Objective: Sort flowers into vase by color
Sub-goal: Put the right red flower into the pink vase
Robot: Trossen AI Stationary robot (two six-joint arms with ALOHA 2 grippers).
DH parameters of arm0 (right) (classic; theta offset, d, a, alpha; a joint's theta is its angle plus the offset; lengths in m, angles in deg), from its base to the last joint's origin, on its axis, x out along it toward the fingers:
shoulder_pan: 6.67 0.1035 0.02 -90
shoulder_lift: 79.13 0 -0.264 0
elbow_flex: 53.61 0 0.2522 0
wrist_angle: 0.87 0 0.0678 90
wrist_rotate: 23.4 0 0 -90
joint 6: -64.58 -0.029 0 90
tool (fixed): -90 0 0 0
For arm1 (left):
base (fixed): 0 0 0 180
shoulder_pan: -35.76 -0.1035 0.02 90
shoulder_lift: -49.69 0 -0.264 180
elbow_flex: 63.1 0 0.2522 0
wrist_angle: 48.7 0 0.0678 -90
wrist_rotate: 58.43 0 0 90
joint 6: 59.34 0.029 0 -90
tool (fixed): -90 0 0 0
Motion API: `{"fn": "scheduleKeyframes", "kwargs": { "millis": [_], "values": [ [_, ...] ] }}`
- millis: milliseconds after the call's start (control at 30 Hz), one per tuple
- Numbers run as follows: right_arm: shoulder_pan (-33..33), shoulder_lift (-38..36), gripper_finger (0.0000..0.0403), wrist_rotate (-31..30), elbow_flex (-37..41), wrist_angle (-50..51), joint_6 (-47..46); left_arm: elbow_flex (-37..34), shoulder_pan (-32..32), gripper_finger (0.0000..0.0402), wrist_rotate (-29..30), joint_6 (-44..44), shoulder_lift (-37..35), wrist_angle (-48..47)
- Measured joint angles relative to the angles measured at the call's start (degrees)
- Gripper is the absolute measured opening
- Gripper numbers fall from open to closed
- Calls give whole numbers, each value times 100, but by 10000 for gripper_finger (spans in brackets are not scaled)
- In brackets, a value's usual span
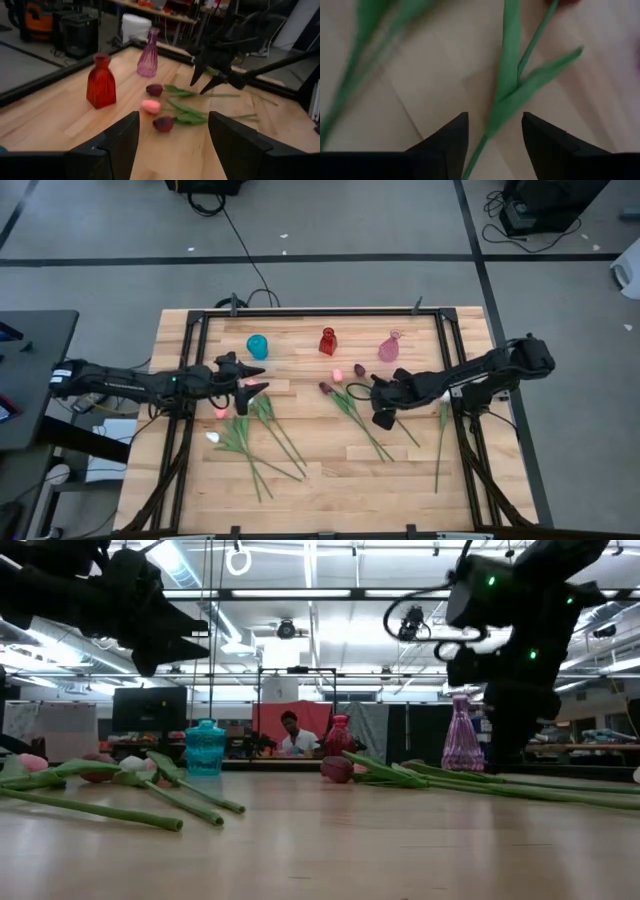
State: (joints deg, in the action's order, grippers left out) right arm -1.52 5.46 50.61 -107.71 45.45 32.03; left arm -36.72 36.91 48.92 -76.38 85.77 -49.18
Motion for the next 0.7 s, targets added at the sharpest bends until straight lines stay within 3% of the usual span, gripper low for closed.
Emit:
{"fn": "scheduleKeyframes", "kwargs": {
  "millis": [233, 367, 567, 700],
  "values": [
    [-357, 420, 176, 507, -28, -13, -14, 0, 0, 243, 24, -124, 53, 21],
    [-374, 454, 127, 568, -24, -72, -27, 0, 0, 243, 24, -142, 53, 16],
    [-413, 462, 21, 863, -17, -147, -30, 0, 0, 243, 24, -140, 53, 26],
    [-488, 449, 15, 960, -14, -147, -46, 0, 0, 243, 24, -138, 53, 114]
  ]
}}
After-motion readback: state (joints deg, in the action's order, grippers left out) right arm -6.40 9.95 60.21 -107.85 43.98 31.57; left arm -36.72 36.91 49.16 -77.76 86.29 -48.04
